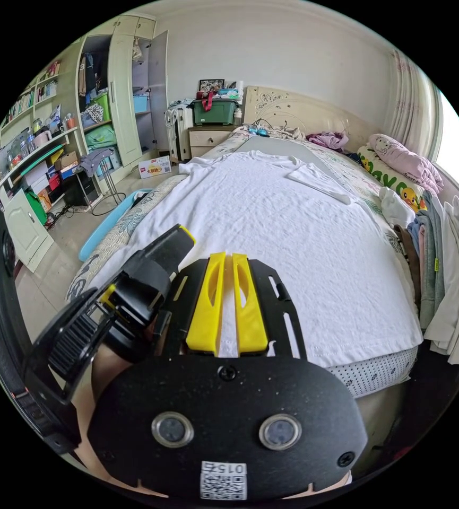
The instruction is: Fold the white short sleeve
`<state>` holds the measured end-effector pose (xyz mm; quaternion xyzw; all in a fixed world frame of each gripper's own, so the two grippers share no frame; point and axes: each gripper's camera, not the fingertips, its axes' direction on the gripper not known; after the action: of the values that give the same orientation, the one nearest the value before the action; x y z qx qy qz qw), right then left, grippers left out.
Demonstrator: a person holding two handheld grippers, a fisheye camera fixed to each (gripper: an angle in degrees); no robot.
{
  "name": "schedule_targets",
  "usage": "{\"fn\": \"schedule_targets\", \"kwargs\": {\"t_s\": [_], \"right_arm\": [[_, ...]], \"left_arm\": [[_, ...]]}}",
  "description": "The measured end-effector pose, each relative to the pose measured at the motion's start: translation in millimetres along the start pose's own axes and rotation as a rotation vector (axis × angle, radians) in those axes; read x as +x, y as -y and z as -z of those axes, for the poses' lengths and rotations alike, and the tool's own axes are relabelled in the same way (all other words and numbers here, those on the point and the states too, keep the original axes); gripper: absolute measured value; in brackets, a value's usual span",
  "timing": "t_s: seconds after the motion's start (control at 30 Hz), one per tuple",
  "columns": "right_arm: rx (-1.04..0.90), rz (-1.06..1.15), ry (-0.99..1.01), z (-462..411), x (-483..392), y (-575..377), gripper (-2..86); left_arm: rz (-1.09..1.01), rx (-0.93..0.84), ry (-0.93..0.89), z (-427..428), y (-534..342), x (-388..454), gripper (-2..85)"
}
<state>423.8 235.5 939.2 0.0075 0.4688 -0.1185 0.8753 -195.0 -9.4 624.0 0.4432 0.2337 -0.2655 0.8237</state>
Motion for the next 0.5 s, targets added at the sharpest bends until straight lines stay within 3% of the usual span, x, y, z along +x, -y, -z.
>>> {"fn": "schedule_targets", "kwargs": {"t_s": [0.5], "right_arm": [[0.003, 0.004, -0.003, -3.3, 1.7, -1.1, 3.3]], "left_arm": [[0.002, 0.001, -0.005, -0.3, -2.9, -8.1, -0.5]]}}
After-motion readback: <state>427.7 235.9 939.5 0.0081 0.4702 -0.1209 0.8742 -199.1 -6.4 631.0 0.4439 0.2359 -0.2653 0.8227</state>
